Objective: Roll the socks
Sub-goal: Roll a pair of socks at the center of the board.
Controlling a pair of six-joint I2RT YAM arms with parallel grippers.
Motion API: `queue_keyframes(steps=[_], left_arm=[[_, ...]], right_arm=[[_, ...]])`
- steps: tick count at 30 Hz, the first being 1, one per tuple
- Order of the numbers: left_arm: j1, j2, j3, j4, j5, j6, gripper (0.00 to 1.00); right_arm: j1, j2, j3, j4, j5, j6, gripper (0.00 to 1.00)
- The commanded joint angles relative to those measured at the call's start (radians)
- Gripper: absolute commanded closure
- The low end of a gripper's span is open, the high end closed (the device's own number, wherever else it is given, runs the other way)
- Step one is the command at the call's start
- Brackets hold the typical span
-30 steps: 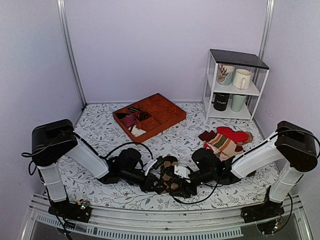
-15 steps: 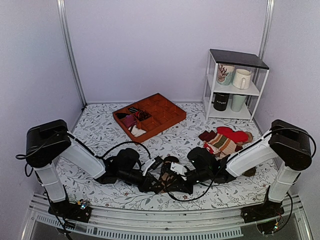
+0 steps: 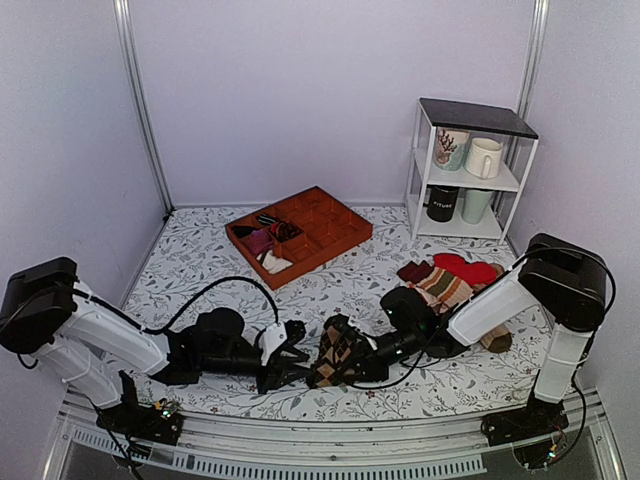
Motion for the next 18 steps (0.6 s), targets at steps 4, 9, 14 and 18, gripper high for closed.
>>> queue_keyframes(steps=[4, 9, 14, 18], left_arm=[[-0.045, 0.124, -0.008, 0.239, 0.096, 0.208, 0.49], [-0.061, 0.210, -0.007, 0.305, 0.071, 0.242, 0.39], [-0.061, 0.256, 0.002, 0.322, 0.048, 0.269, 0.38], [-0.061, 0.296, 0.009, 0.345, 0.022, 0.270, 0.39]], right_arm=[[-0.020, 0.130, -0.019, -0.260, -0.034, 0.069, 0.84], [-0.021, 0.128, -0.016, -0.270, -0.038, 0.061, 0.84], [-0.022, 0.135, -0.009, -0.278, -0.040, 0.057, 0.84], [-0.022, 0.138, -0.007, -0.281, -0.042, 0.054, 0.84]])
